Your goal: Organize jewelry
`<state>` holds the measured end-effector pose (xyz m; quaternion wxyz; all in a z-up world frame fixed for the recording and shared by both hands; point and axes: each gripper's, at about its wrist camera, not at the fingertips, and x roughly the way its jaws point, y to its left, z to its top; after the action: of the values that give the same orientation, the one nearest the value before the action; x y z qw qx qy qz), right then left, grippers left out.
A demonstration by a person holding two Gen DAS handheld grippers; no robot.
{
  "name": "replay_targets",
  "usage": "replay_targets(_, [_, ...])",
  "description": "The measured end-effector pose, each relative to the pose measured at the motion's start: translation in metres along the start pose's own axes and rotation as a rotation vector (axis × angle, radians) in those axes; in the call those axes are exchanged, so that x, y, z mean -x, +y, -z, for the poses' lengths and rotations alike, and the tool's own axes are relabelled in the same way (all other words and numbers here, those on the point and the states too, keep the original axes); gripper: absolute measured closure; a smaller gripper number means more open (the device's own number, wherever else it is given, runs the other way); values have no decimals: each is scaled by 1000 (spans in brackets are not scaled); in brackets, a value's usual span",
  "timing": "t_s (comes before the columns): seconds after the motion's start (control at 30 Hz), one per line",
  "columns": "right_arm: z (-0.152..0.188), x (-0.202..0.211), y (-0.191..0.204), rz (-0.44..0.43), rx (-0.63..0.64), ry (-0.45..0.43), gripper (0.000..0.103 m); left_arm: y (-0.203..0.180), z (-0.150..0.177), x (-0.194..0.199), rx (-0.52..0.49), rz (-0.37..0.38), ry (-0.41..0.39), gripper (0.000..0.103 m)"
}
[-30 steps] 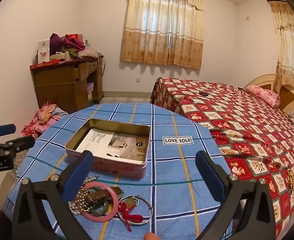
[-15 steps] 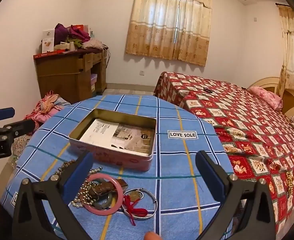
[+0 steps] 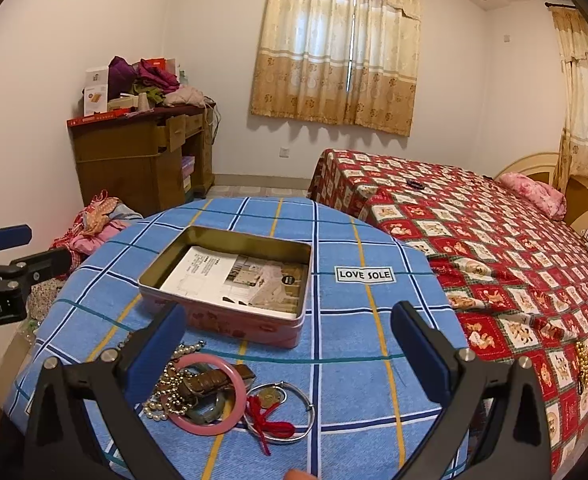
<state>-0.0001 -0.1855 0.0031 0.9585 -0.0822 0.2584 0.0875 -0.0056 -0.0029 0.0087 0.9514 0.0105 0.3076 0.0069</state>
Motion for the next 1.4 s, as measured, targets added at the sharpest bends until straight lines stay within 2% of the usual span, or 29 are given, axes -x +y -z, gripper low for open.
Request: replay_targets(1.4, [3,-3,-5,-8,-20,6,0,-1,1,0,-6,-6,0,19])
